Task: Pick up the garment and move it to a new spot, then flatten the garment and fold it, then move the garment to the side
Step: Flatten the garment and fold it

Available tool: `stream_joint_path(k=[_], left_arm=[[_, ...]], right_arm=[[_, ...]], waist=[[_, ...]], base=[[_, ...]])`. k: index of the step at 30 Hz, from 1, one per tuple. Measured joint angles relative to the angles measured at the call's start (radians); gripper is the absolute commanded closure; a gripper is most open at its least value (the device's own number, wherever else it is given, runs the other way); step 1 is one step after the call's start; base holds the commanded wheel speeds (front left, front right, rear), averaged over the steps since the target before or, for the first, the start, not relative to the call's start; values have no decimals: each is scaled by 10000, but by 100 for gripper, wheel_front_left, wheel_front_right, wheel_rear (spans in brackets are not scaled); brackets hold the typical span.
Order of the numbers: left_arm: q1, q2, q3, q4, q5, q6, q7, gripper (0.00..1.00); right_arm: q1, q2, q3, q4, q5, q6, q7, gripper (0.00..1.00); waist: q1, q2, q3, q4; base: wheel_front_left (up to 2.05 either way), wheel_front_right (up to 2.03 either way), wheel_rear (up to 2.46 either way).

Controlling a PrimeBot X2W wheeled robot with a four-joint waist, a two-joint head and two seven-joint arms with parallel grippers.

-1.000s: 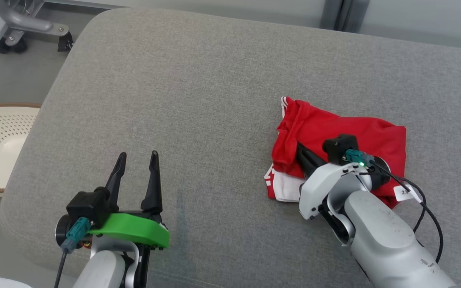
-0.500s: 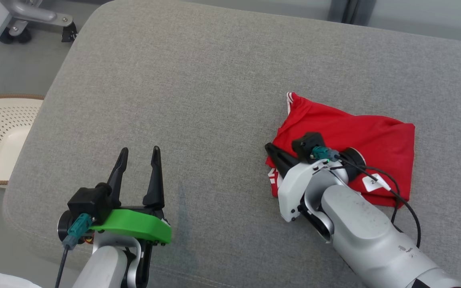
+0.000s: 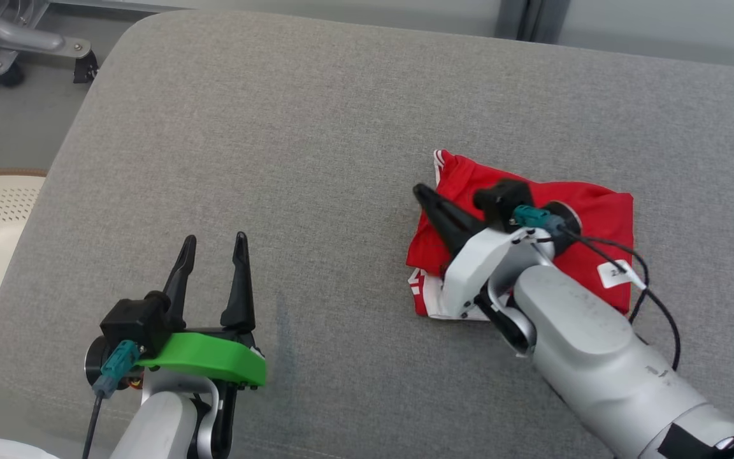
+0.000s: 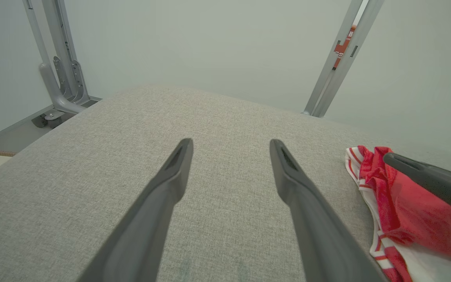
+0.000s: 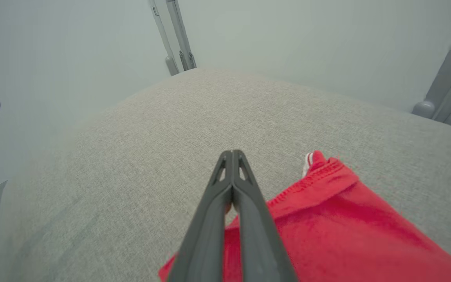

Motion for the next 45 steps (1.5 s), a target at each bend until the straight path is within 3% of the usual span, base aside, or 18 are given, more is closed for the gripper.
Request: stream_joint_path(k=[7,12,26,45], left_arm=[[6,2,-27,-50,-2,8,-2,0],[7,2,-59,-44,-2,-4,-2,0],[-22,-88,-196,117,-2,-90,-31,0],[-140,-309,-222,244,13,-232,-44,0]], right_arm=[[238,-667,-1615,17,-293,0,-180,100],[539,-640,-1996,305,-548,0,-33,100],[-326,-550,-2169,1526,-861,0,263,100],[-1825,-435,-1129,2917,-1045,0,604,100]], waist=[[0,0,-45,-124],[0,0,5,-12],[0,0,216,695],[0,0,469,1307]], base=[[0,0,0],[0,0,0],[0,0,0],[0,0,0]])
